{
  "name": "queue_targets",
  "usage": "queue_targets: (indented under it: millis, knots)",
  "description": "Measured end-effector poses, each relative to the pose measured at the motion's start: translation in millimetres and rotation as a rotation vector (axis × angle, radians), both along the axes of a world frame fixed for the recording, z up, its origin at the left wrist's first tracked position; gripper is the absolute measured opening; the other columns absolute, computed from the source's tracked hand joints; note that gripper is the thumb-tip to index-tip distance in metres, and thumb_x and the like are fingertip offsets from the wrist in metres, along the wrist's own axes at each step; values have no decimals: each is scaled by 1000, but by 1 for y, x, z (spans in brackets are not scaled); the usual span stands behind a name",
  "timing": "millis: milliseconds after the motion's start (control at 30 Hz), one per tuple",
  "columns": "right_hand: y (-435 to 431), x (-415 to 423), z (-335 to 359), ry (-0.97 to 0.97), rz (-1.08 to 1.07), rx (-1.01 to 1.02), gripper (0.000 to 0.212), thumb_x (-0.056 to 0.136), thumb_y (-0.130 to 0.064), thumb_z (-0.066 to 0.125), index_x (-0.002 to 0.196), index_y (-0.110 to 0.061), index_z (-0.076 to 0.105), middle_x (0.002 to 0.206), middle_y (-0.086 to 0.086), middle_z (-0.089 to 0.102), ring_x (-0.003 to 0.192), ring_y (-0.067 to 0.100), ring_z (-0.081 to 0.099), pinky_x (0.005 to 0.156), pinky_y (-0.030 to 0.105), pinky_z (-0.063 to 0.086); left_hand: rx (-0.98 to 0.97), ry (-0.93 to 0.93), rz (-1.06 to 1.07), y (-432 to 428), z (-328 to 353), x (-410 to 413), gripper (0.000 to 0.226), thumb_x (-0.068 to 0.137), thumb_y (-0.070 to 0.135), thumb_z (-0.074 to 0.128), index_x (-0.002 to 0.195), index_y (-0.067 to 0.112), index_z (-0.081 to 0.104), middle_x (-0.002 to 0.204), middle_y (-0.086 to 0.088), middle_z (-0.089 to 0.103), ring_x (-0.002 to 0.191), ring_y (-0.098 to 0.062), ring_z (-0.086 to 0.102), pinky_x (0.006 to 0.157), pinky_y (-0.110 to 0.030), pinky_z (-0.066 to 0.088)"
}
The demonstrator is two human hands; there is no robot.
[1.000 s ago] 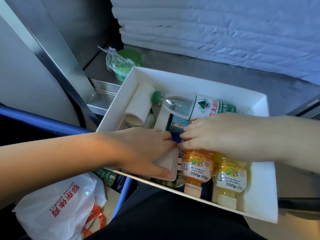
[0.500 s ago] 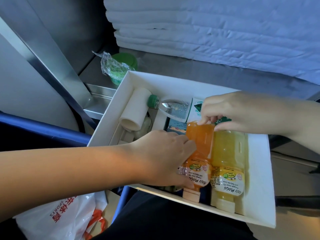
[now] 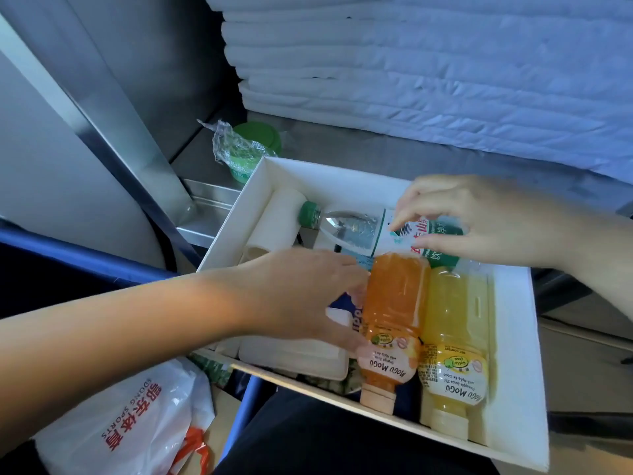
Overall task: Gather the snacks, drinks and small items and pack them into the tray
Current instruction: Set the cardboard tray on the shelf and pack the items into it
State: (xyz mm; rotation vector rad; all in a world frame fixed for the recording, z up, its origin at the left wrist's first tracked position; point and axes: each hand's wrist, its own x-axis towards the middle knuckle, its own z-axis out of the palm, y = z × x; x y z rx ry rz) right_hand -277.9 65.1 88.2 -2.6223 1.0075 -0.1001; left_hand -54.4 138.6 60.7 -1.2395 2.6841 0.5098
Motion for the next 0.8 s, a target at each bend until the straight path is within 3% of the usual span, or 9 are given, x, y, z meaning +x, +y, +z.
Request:
queue_targets:
  millis: [167,333,433,533,667,800]
  knots:
    - [-9,12,3,-47,35,-284,30,89,-35,52,117,-29,59,116,-11,54,103,7,49,79,29,42,-449,148,127,-24,14,30,41,86,54,44,112,25,57,115,7,56,107,-12,50,91,-28,38]
    - [-29,37,4,-84,110,-326,30,91,-27,56,121,-24,58,116,-6,53,105,11,50,78,31,45,-701,102,290,-45,16,61,38,89,32,55,122,14,57,123,-1,56,117,-22,49,99,-27,28]
    - [-41,48,-2,-87,156,-357,27,91,-14,59,117,-19,62,112,-2,55,105,16,50,76,42,50,-702,149,407,-62,16,77,37,93,30,52,128,16,54,128,0,54,122,-21,45,102,-29,29]
    - [-49,49,-10,-170,187,-356,20,89,-7,61,106,-14,68,103,-1,59,96,16,54,70,43,51,-729,167,486,-83,15,94,36,96,24,48,131,18,52,131,0,52,123,-22,44,101,-34,31]
    - [-51,48,-17,-212,244,-395,19,87,-4,63,102,-14,68,103,-3,58,93,14,53,63,39,52,-610,63,507,-114,5,115,50,96,35,47,144,24,35,147,1,34,137,-20,26,108,-38,25]
    - [-50,46,-18,-218,251,-402,20,88,-4,62,103,-15,68,105,-4,58,93,12,53,63,36,52,-439,-123,392,-142,-7,131,64,95,49,41,150,30,15,157,1,12,144,-18,5,113,-38,12]
